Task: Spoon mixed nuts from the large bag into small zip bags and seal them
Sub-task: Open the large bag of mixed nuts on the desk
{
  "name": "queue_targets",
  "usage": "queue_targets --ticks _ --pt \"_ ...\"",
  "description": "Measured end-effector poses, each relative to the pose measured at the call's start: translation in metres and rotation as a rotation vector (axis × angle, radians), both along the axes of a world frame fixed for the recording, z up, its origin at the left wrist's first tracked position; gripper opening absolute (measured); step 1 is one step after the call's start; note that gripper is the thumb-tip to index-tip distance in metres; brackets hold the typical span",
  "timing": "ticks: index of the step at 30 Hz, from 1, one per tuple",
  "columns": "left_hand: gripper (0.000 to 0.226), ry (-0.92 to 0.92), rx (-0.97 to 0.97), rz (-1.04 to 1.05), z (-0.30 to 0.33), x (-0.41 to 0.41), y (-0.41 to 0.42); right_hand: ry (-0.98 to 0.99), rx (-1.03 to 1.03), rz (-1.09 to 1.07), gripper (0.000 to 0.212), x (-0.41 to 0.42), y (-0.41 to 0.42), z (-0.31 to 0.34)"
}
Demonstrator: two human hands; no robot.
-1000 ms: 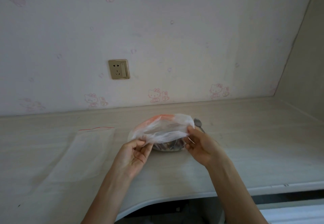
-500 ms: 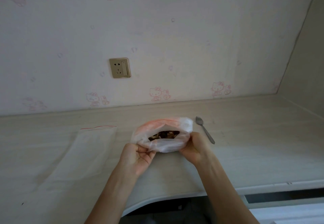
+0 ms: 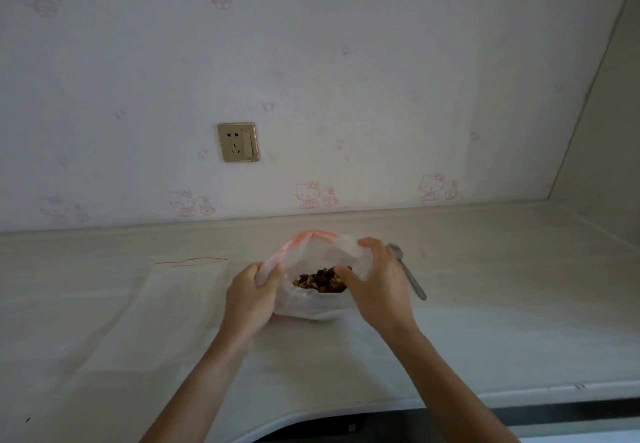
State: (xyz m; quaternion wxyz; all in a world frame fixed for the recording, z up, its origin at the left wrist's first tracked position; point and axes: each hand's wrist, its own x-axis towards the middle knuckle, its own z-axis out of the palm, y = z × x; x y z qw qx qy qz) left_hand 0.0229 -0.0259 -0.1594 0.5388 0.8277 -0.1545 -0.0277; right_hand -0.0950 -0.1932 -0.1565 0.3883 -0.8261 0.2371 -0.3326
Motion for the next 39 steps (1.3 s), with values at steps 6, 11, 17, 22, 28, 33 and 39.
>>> queue_targets --ticks 6,11,17,22,28,33,39 --pt "0.036 0.241 -0.187 0.056 -0.001 0.017 -0.015 0.004 0.268 -0.045 0.044 0.019 -0.009 -0.004" --pt "0.021 0.702 -0.405 0.082 0.005 0.036 -0.03 0.067 0.811 -0.005 0.034 0.026 -0.019 0.009" --pt "0.012 0.796 -0.5 0.051 0.002 0.044 -0.035 0.008 1.031 -0.089 0.024 0.031 -0.02 0.009" --pt "0.034 0.721 -0.454 -0.051 -0.002 0.04 -0.018 0.014 1.015 -0.015 0.019 0.023 -0.026 0.007" --pt "0.035 -0.206 -0.042 -0.004 0.0 0.018 0.007 0.024 -0.002 -0.075 0.037 -0.004 -0.032 -0.002" --pt "0.013 -0.641 0.292 -0.401 0.027 0.01 -0.001 0.14 -0.498 0.322 0.017 0.001 -0.022 0.026" --pt "0.037 -0.848 0.627 -0.412 0.029 0.008 0.0 0.403 -0.732 0.333 0.027 -0.003 -0.023 0.037"
